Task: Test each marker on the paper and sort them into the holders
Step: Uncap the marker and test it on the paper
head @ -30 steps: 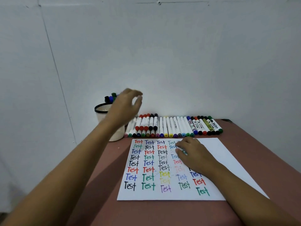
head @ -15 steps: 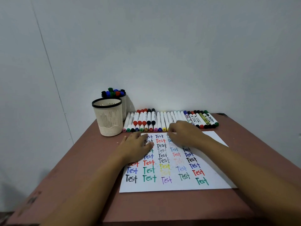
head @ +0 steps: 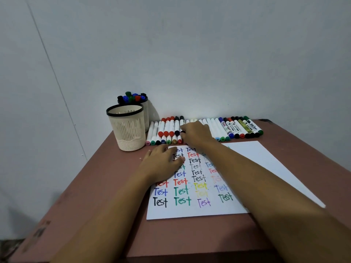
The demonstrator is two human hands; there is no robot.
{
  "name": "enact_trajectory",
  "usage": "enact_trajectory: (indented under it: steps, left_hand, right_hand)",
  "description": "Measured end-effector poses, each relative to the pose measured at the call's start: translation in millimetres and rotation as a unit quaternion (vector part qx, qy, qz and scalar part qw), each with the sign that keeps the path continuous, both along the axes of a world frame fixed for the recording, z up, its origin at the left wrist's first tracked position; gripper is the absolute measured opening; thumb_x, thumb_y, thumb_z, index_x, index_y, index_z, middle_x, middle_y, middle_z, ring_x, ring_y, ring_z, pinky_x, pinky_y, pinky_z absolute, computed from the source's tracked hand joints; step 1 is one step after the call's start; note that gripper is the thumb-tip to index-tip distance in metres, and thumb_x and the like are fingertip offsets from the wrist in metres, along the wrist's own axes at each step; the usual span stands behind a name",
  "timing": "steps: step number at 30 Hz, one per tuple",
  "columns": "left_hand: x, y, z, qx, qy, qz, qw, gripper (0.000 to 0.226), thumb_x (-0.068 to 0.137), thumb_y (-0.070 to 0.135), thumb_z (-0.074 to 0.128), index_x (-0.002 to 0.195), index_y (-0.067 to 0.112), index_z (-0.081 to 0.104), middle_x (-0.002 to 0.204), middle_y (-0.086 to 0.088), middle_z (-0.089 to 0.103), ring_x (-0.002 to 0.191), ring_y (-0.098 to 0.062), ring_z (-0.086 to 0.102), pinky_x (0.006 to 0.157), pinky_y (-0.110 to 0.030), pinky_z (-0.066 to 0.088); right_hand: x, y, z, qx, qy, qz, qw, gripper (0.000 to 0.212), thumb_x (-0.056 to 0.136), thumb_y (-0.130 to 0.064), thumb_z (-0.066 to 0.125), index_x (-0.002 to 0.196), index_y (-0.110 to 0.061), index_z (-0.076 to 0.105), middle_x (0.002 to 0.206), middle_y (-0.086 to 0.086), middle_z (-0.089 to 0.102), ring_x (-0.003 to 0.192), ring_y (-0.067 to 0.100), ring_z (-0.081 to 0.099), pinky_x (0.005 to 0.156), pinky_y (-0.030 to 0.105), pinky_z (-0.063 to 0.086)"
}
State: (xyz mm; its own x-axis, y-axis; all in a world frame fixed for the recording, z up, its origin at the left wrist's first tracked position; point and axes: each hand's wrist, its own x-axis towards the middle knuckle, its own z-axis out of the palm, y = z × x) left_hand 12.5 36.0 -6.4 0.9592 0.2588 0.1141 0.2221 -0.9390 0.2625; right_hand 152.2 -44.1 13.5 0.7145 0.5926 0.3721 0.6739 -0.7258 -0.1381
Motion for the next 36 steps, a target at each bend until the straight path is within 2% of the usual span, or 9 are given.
enact_trajectory:
  steps: [4, 9, 12, 17, 20, 25, 27, 33, 36]
  left_hand:
    - [0.8, 0.5, -2.8, -0.027, -0.009, 0.001, 1.000, 0.053, 0.096, 0.051, 0.029, 0.142, 0.024, 0.034, 0.151, -0.003, 0.027, 0.139, -0.019, 0.023, 0.115, -0.046, 0.016]
    - [1.5, 2.9, -0.7, -0.075, -0.072, 0.012, 0.994, 0.053, 0.097, 0.049, 0.026, 0.141, 0.021, 0.038, 0.146, -0.004, 0.037, 0.135, -0.017, 0.031, 0.112, -0.042, 0.025]
    - [-1.8, 1.1, 3.7, -0.029, -0.118, 0.001, 0.993, 0.051, 0.098, 0.044, 0.033, 0.141, 0.017, 0.038, 0.145, -0.004, 0.038, 0.133, -0.018, 0.034, 0.110, -0.039, 0.028]
    - [-4.4, -9.3, 9.1, -0.020, -0.194, -0.083, 0.977, 0.053, 0.096, 0.030, 0.046, 0.144, 0.012, 0.031, 0.147, -0.007, 0.032, 0.135, -0.018, 0.030, 0.107, -0.026, 0.025]
    - [-3.2, -21.1, 9.1, 0.001, -0.194, -0.132, 0.972, 0.055, 0.095, 0.027, 0.050, 0.143, 0.010, 0.032, 0.141, -0.007, 0.038, 0.129, -0.019, 0.036, 0.107, -0.026, 0.029]
    - [-1.9, -33.8, 10.6, 0.009, -0.167, -0.115, 0.979, 0.039, 0.098, 0.029, 0.043, 0.134, 0.014, 0.043, 0.110, -0.002, 0.056, 0.089, -0.014, 0.047, 0.067, -0.021, 0.028]
    - [-4.4, -36.8, 11.0, 0.007, -0.168, -0.109, 0.980, 0.034, 0.098, 0.029, 0.041, 0.128, 0.013, 0.046, 0.091, 0.003, 0.051, 0.074, -0.013, 0.043, 0.059, -0.025, 0.025]
    - [-8.1, -46.0, 13.8, 0.068, -0.177, -0.136, 0.972, 0.025, 0.098, 0.037, 0.038, 0.108, 0.016, 0.047, 0.069, 0.010, 0.041, 0.063, -0.014, 0.044, 0.049, -0.026, 0.024]
    - [-9.3, -49.1, 15.8, 0.046, -0.167, -0.154, 0.973, 0.019, 0.097, 0.036, 0.039, 0.100, 0.018, 0.045, 0.065, 0.010, 0.040, 0.064, -0.016, 0.044, 0.051, -0.029, 0.026]
  right_hand:
    - [-3.0, -9.7, 0.7, 0.080, 0.004, -0.001, 0.997, 0.031, 0.097, -0.021, 0.041, 0.116, -0.014, 0.064, 0.108, 0.011, 0.067, 0.103, 0.029, 0.056, 0.085, 0.037, 0.040]
    - [-27.0, -41.6, 11.0, 0.266, 0.106, 0.030, 0.958, 0.030, 0.095, -0.017, 0.048, 0.117, -0.006, 0.066, 0.103, 0.014, 0.070, 0.094, 0.025, 0.063, 0.081, 0.033, 0.048]
    - [-42.1, -67.9, 14.9, 0.371, 0.214, 0.046, 0.902, 0.029, 0.094, -0.014, 0.051, 0.119, -0.009, 0.065, 0.102, 0.006, 0.070, 0.093, 0.015, 0.062, 0.084, 0.029, 0.048]
    - [-62.8, -112.0, 17.2, 0.482, 0.378, 0.064, 0.788, 0.022, 0.095, -0.008, 0.047, 0.092, -0.016, 0.068, 0.083, 0.002, 0.070, 0.075, 0.010, 0.065, 0.066, 0.024, 0.053]
    - [-71.8, -123.4, 11.0, 0.518, 0.443, 0.068, 0.729, 0.024, 0.095, -0.006, 0.044, 0.092, -0.009, 0.067, 0.077, 0.009, 0.070, 0.068, 0.014, 0.062, 0.058, 0.022, 0.051]
    - [-73.6, -122.4, 7.8, 0.559, 0.473, 0.072, 0.677, 0.022, 0.096, -0.013, 0.045, 0.089, -0.005, 0.065, 0.069, 0.010, 0.065, 0.061, 0.014, 0.057, 0.052, 0.023, 0.047]
    - [-74.1, -122.3, 7.5, 0.562, 0.488, 0.103, 0.659, 0.020, 0.096, -0.023, 0.052, 0.086, -0.010, 0.063, 0.066, 0.005, 0.063, 0.059, 0.012, 0.058, 0.052, 0.022, 0.045]
    - [-76.1, -119.9, -0.1, 0.483, 0.478, 0.139, 0.720, 0.014, 0.090, -0.019, 0.062, 0.084, -0.008, 0.065, 0.062, 0.000, 0.052, 0.054, 0.008, 0.045, 0.050, 0.020, 0.035]
    - [-74.6, -121.2, -0.9, 0.488, 0.461, 0.141, 0.727, 0.017, 0.091, -0.018, 0.060, 0.079, -0.007, 0.065, 0.057, -0.002, 0.051, 0.050, 0.006, 0.044, 0.048, 0.017, 0.037]
